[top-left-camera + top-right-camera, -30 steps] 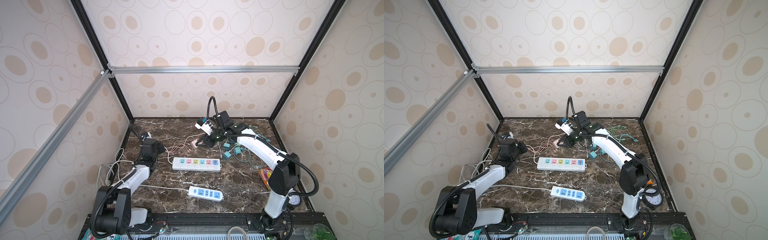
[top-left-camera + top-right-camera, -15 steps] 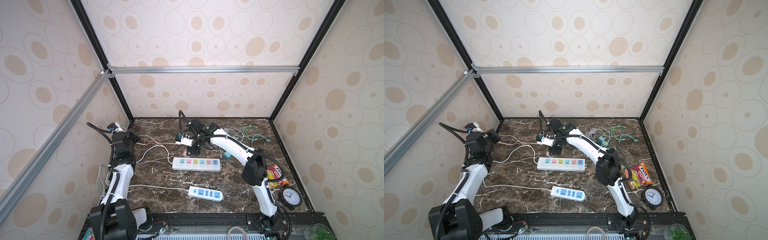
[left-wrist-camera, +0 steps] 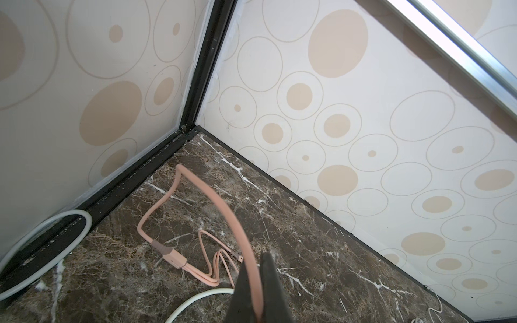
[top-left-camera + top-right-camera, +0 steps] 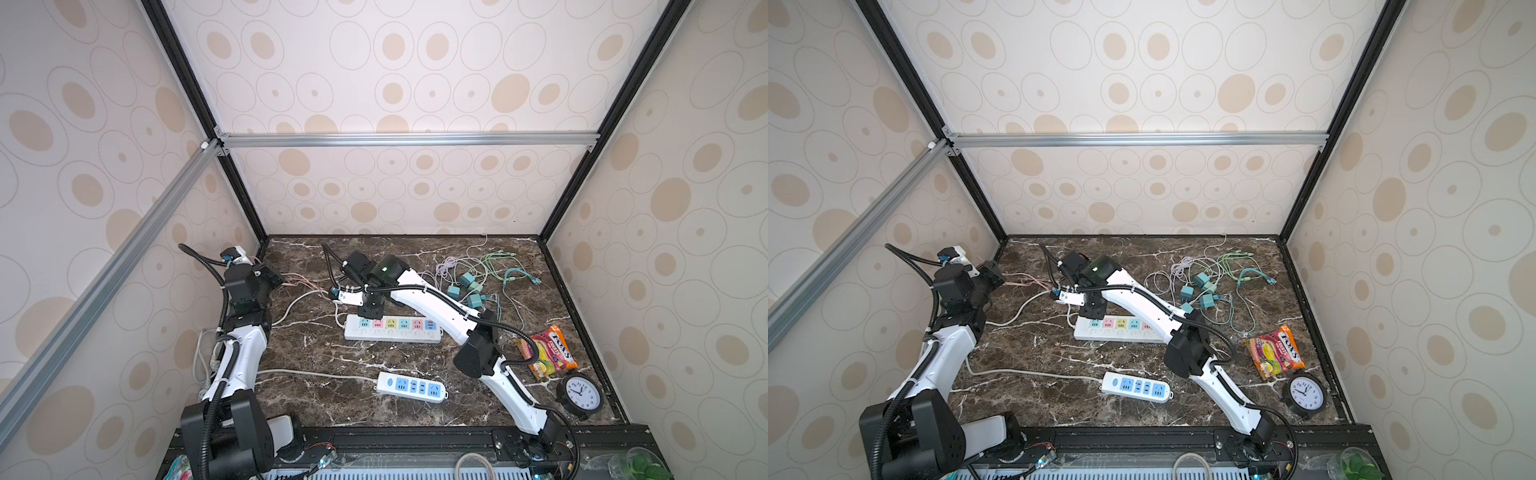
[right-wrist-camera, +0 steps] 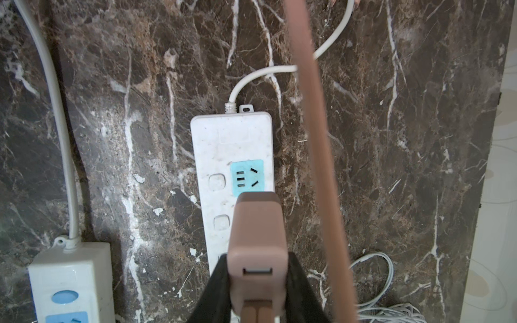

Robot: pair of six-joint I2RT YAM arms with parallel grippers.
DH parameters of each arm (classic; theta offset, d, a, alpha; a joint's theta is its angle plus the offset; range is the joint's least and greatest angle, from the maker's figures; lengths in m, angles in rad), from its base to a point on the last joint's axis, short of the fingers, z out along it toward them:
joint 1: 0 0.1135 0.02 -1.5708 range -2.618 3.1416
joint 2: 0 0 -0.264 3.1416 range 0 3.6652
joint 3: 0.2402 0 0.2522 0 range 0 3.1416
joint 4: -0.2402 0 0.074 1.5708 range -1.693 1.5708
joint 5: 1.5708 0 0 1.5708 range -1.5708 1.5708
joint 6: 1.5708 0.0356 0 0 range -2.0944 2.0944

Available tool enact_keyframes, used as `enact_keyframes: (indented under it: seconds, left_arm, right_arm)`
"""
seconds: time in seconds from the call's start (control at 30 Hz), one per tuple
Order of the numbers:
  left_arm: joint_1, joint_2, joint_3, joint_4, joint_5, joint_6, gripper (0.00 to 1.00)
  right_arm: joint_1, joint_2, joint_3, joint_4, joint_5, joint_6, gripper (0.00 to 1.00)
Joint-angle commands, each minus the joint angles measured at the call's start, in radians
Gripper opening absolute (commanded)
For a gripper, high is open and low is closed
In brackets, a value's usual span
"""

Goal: Insert the plug
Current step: 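Carry the pink charger with the right gripper over the farther power strip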

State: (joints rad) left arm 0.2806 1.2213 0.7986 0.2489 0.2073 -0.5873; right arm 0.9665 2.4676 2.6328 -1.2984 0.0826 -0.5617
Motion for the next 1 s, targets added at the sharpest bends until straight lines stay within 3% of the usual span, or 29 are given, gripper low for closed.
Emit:
enact_keyframes:
  seconds: [0.0,0.33,0.97]
  left_arm:
    - [0.005,-0.004,0.018,-0.002,0.004,0.009,0.0]
    - [0.006,0.017,-0.007,0.004,0.03,0.001,0.0]
    - [0.006,0.044,-0.004,0.006,0.055,0.0,0.0]
  right_arm:
    - [0.016,0.057,0.076,-0.081,0.037,-0.044,0.0]
    - [0.034,0.111,0.03,0.027,0.111,-0.082,0.0]
    - [0.034,0.123,-0.012,-0.031,0.048,-0.09,0.0]
